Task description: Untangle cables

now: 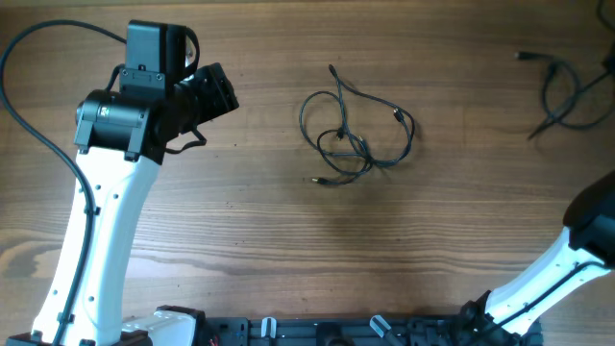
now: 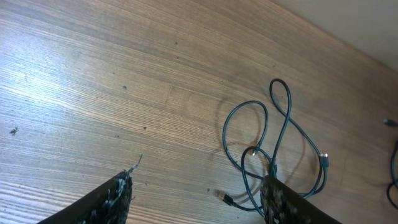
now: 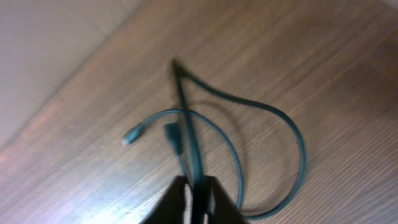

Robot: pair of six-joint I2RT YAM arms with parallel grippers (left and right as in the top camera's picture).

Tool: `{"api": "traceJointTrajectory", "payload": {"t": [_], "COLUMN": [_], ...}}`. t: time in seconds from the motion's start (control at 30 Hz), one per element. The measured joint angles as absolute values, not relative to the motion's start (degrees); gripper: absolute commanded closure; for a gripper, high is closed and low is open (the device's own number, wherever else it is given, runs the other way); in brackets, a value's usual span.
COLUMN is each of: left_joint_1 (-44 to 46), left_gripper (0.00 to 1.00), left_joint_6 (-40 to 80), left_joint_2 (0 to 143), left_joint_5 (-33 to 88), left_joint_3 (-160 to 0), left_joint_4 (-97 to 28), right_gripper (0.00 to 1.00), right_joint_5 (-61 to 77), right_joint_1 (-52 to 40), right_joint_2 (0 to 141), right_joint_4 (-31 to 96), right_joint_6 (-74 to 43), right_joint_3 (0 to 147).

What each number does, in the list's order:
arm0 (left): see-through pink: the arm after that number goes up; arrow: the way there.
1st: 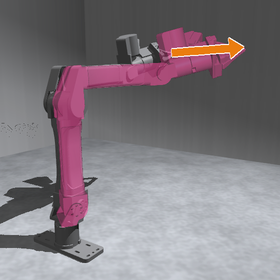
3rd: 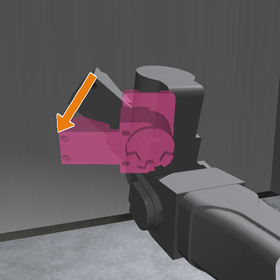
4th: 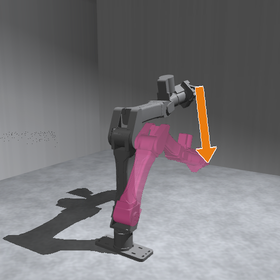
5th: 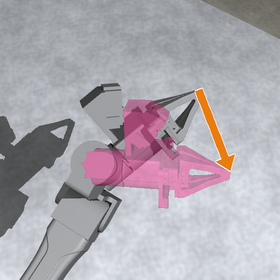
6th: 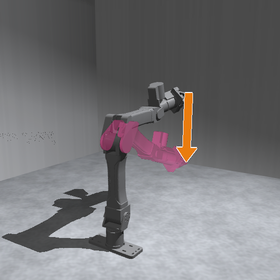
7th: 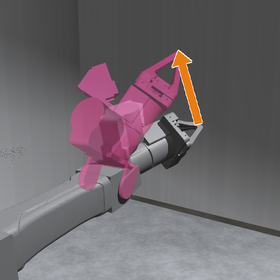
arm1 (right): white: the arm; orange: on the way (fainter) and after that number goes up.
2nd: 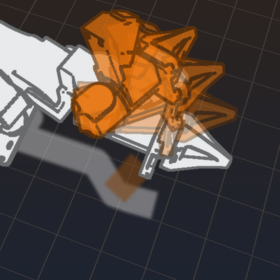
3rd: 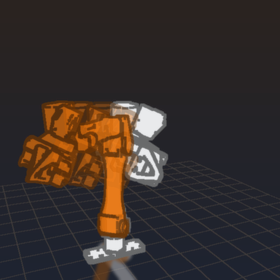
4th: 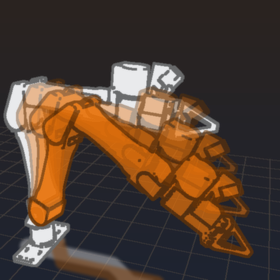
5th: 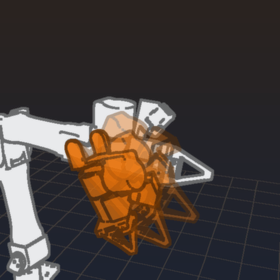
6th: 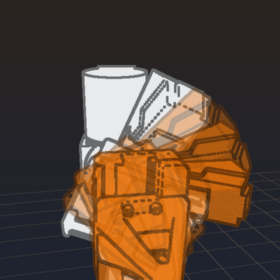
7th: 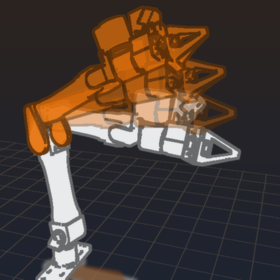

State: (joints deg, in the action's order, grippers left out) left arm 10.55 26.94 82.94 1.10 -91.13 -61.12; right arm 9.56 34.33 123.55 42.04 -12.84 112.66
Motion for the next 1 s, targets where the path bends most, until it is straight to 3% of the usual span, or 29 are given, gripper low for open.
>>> {"api": "traceJointTrajectory", "payload": {"t": [0.03, 0.07, 0.4, 0.73, 1.0], "left_joint_1": [10.5, 10.5, 10.5, 10.5, 10.7], "left_gripper": [0.32, 0.32, 0.3, 0.28, 0.34], "left_joint_6": [26.9, 26.9, 26.9, 26.9, 25.9], "left_joint_2": [82.9, 82.9, 82.9, 83.0, 83.9], "left_joint_5": [1.1, 1.1, 1.1, 1.1, 5.2], "left_joint_3": [-91.1, -91.1, -91.1, -91.1, -91.1], "left_joint_4": [-61.1, -61.1, -61.1, -61.1, -61.1], "right_gripper": [0.14, 0.0, 0.0, 0.0, 0.02], "right_joint_5": [9.5, 9.4, 10.5, 15.9, 30.6], "right_joint_1": [34.3, 34.3, 34.3, 34.4, 34.1], "right_joint_2": [124.4, 125.0, 124.8, 102.7, 98.7], "right_joint_4": [42.1, 42.2, 46.4, 47.3, 52.6], "right_joint_6": [-12.7, -12.6, -16.4, -17.3, -14.7], "right_joint_3": [112.7, 112.7, 112.7, 113.2, 113.5]}}
